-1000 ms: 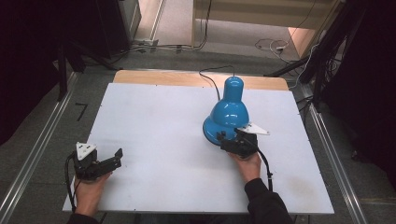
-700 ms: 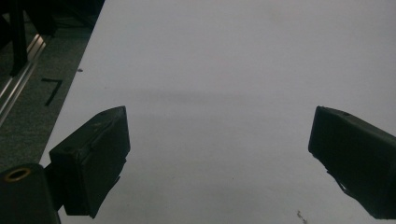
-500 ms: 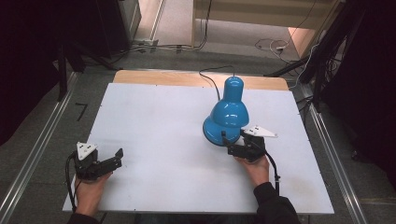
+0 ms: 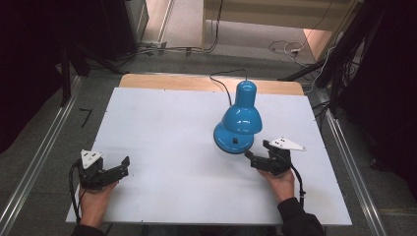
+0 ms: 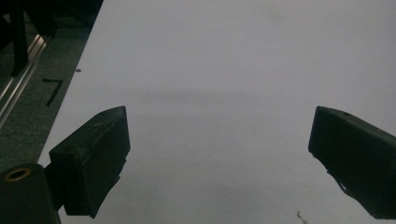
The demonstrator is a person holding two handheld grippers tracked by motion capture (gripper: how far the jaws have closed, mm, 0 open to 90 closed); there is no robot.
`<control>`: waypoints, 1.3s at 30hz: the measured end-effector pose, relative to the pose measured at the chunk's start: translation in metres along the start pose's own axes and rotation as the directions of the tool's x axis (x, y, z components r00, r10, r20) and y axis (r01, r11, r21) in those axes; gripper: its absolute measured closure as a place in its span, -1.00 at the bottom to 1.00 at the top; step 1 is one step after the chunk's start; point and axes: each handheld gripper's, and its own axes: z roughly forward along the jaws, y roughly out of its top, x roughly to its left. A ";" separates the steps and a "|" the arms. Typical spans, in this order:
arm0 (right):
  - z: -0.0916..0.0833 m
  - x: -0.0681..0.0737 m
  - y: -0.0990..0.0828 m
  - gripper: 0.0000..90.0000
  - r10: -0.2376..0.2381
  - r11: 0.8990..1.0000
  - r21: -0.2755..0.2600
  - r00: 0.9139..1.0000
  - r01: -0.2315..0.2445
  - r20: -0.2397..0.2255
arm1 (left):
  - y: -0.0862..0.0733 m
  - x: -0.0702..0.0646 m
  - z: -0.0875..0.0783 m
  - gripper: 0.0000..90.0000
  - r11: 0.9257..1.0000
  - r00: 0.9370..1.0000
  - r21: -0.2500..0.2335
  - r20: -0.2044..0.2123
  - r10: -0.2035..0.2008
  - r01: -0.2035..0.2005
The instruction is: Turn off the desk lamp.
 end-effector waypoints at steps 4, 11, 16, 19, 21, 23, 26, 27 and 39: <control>-0.005 -0.006 -0.005 -0.69 0.008 1.000 -0.001 1.000 -0.008 0.013 | 0.000 -0.001 0.000 -0.87 1.000 1.000 0.000 0.000 0.002 -0.002; -0.014 -0.015 -0.008 -0.69 0.022 1.000 -0.015 1.000 -0.022 0.021 | 0.000 0.000 0.000 -0.87 1.000 1.000 0.004 -0.001 0.004 -0.004; -0.017 -0.019 -0.011 -0.69 0.031 0.999 -0.014 0.999 -0.030 0.030 | 0.000 -0.001 0.000 -0.87 1.000 1.000 0.002 -0.001 0.004 -0.004; -0.021 -0.022 -0.013 -0.69 0.035 0.999 -0.020 0.999 -0.034 0.035 | 0.000 -0.001 0.000 -0.87 1.000 1.000 0.004 -0.001 0.004 -0.004; -0.023 -0.023 -0.013 -0.69 0.039 0.999 -0.022 0.998 -0.038 0.039 | 0.000 -0.001 0.000 -0.87 1.000 1.000 0.002 -0.001 0.005 -0.005; -0.026 -0.026 -0.014 -0.69 0.036 0.999 -0.025 0.998 -0.035 0.045 | 0.000 -0.001 0.000 -0.87 1.000 1.000 0.002 -0.001 0.004 -0.004; -0.030 -0.030 -0.016 -0.69 0.042 0.999 -0.028 0.998 -0.041 0.052 | 0.000 0.000 0.000 -0.87 1.000 1.000 0.002 -0.001 0.001 -0.001; -0.031 -0.031 -0.016 -0.69 0.044 0.999 -0.028 0.998 -0.043 0.054 | 0.000 0.000 0.000 -0.87 1.000 1.000 -0.001 -0.001 0.000 0.000; -0.054 -0.053 -0.026 -0.69 0.063 0.997 -0.038 0.992 -0.060 0.111 | 0.000 -0.001 -0.001 -0.87 1.000 1.000 -0.001 0.000 0.001 -0.001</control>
